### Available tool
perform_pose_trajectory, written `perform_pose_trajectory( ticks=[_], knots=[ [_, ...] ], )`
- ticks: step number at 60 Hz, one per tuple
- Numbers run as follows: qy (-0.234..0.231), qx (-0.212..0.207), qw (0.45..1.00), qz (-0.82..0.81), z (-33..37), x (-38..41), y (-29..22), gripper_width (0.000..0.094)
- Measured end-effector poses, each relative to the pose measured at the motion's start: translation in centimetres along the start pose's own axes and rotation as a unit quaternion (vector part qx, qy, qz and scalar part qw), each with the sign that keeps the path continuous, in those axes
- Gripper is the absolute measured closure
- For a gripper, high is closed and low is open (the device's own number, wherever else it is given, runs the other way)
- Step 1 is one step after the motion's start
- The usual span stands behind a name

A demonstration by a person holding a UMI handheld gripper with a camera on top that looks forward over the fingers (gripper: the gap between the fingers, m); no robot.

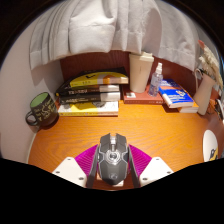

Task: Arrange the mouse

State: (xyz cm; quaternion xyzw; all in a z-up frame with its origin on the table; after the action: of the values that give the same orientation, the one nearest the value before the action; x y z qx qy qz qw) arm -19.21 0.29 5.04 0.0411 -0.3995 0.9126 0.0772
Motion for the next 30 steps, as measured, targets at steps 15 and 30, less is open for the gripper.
perform_pose_trajectory(
  ticks=[15,30],
  knots=[
    [-0.009,0.029,1.000,-0.004,0.0,-0.1,-0.6,0.0581],
    [-0.058,0.034,0.998,0.010,2.8,-1.5,-4.8,0.0558]
  ],
)
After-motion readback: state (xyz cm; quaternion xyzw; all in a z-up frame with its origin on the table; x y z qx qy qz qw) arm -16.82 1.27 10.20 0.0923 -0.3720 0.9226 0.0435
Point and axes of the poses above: the point between the fingertips, and its own axes, seen from behind it with the camera up: x to the left, y down, z backward, against the way the camera looks, the point moved 10 cm from there along z, backward, against the way the camera looks, and after that the axes turned 10 degrees about -z, right-handed, at the moved point
